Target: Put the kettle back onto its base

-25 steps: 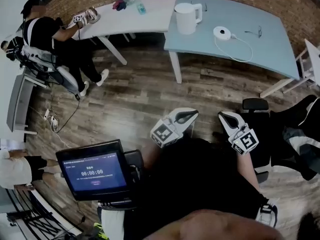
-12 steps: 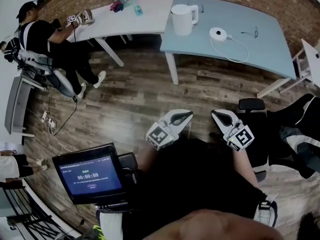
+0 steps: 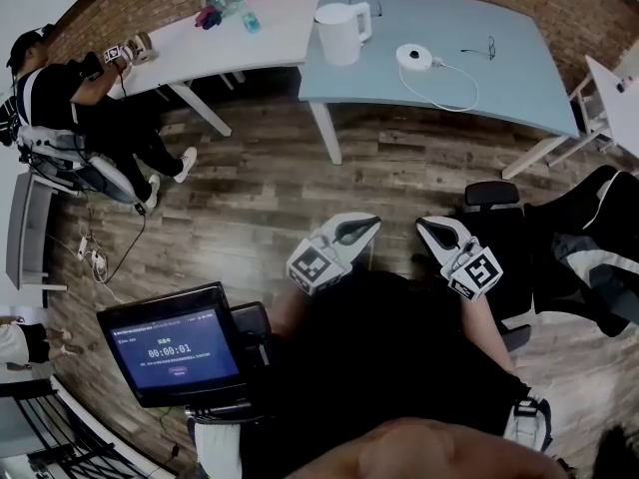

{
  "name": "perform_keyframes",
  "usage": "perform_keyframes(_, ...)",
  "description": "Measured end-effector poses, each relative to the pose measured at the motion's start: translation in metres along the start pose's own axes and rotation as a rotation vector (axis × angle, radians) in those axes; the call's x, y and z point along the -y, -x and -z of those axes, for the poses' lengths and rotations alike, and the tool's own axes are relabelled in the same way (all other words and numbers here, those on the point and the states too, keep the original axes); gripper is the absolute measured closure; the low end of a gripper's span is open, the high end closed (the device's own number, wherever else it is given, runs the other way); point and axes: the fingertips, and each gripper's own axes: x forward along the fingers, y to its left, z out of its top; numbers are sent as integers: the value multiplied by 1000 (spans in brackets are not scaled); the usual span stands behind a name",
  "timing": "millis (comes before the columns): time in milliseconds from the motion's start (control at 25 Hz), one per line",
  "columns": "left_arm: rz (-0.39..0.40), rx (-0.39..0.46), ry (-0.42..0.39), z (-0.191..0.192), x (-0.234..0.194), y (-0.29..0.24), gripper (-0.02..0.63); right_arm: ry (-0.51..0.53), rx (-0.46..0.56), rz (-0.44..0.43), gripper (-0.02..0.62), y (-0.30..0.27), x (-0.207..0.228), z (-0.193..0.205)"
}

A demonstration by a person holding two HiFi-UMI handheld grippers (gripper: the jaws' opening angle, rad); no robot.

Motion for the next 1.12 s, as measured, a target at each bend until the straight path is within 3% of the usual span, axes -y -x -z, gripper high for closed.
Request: perform_keyframes(1120, -1, -50, -16, 3, -5, 4, 606, -42, 12, -20, 592, -9, -1, 8)
